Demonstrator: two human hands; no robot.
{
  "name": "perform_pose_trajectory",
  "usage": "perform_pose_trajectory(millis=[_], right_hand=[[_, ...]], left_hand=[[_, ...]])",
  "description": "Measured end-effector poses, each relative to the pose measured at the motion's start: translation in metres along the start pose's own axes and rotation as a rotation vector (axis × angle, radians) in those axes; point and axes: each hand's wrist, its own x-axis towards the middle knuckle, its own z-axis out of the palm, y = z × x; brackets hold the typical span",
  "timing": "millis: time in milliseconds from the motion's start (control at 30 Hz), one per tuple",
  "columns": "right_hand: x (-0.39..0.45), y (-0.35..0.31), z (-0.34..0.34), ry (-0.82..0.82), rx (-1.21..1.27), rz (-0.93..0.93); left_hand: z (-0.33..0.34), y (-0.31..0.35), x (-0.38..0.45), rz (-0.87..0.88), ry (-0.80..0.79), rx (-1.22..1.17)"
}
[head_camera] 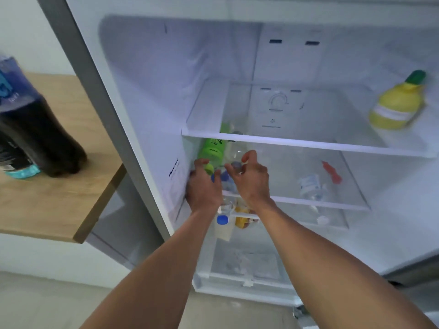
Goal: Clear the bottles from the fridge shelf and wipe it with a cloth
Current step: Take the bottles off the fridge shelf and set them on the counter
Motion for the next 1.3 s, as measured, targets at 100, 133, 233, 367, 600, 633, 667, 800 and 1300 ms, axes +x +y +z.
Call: perform_pose_trajectory(millis=[100, 133, 233, 367, 600, 633, 667, 800, 1300], right_hand=[[-0.005, -0.003, 0.000, 0.066, 0.017, 0.044], [-0.011, -0.005, -0.005, 0.091, 0.016, 0.039], [-0.035, -0.014, -0.025, 0.125, 0.031, -0.008], [-0.059, -0.039, -0.055, 0.187, 0.061, -0.116], [-0.098, -0.112, -0.118, 0.153, 0.011, -0.149], [-0.103, -0.123, -0.128, 0.134, -0.017, -0.123], [-0.107, -0.134, -0.138, 0.115, -0.045, -0.100], [-0.130, -0.180, -0.172, 0.053, -0.170, -0.086], [-0.239, -0.411, -0.170, -0.129, -0.124, -0.249]], left_hand=[[0.004, 0.002, 0.002, -0.013, 0.022, 0.008], [0.001, 0.003, -0.002, -0.001, 0.018, -0.015], [-0.016, 0.012, -0.016, 0.052, 0.004, -0.136], [-0.058, 0.033, -0.041, 0.105, -0.015, -0.153], [-0.139, 0.067, -0.080, 0.261, -0.061, -0.147], [-0.153, 0.074, -0.086, 0.259, -0.098, -0.152], [-0.168, 0.080, -0.090, 0.248, -0.130, -0.152], [-0.240, 0.085, -0.103, 0.241, -0.209, -0.147], [-0.526, 0.029, -0.121, 0.283, -0.090, 0.001]])
